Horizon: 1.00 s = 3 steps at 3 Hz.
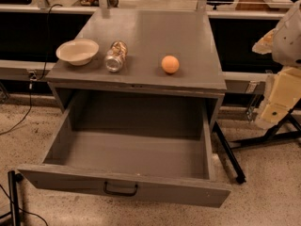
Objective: Place orange into top drawer
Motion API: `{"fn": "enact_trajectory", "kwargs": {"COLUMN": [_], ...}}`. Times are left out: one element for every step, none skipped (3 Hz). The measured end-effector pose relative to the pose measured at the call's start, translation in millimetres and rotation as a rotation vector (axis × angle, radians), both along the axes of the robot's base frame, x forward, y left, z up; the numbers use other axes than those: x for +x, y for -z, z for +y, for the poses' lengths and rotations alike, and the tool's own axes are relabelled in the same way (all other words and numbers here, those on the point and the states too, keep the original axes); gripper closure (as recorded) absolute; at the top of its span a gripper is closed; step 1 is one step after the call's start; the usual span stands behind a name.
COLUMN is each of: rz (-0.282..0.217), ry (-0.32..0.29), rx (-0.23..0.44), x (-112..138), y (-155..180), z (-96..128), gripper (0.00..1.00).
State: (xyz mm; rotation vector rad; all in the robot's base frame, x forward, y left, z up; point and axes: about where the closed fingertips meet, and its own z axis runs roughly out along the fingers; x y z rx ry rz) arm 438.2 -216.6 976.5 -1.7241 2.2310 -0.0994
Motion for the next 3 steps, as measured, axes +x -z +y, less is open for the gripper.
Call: {"fn": "enact_trajectory", "kwargs": {"rz": [0.000, -0.060, -0.130], "ry": [0.000, -0.026, -0.036], "rx": [0.000, 0.042, 0.148], "x": [0, 30, 82], "y": [0, 0, 0], "z": [0, 5, 14], "gripper": [0.00, 0.00, 0.00]}}
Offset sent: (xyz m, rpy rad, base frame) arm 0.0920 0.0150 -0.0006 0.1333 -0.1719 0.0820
